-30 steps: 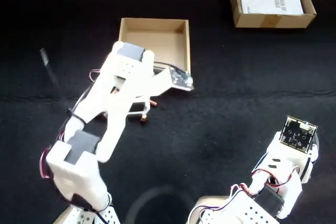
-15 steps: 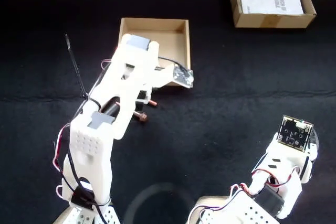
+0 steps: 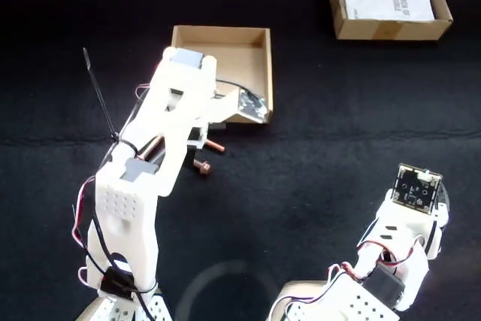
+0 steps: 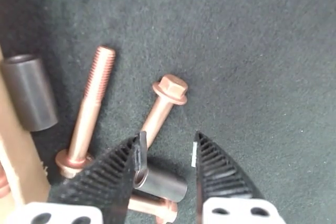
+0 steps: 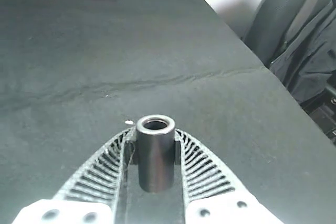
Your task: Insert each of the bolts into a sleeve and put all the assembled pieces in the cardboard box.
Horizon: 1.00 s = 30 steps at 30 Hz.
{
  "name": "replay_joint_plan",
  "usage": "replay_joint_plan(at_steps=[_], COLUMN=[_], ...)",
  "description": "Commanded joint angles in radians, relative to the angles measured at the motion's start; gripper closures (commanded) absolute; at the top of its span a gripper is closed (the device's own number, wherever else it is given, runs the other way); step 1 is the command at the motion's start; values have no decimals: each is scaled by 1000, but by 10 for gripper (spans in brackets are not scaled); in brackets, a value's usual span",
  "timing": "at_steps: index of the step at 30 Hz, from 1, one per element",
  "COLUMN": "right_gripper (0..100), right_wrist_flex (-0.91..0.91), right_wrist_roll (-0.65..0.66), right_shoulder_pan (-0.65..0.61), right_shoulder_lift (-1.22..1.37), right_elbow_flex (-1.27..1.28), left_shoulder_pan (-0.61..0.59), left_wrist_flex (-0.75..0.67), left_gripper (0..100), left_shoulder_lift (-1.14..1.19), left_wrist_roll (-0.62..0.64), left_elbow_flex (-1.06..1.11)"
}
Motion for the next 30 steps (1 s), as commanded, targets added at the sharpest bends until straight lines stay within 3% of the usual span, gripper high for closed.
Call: replay_joint_plan(at_steps=[1, 10, 15, 24, 30], right_gripper=[991, 991, 991, 991, 991], right_wrist_flex=[-5, -7, -30, -50, -50], right_wrist_roll=[26, 54, 54, 46, 52], right_shoulder_pan=[-10, -10, -10, -5, -7], right_shoulder_lift=[-10, -10, -12, -10, -10], right_elbow_flex=[4, 7, 33, 59, 58], left_shoulder_pan=[-10, 41, 67, 64, 64], left_wrist_flex=[6, 0, -3, 6, 6], left_gripper=[846, 856, 998, 992, 989], left_shoulder_lift=[24, 125, 133, 99, 48], left_wrist_roll=[-49, -43, -41, 236, 232], left_elbow_flex=[-31, -39, -39, -64, -64])
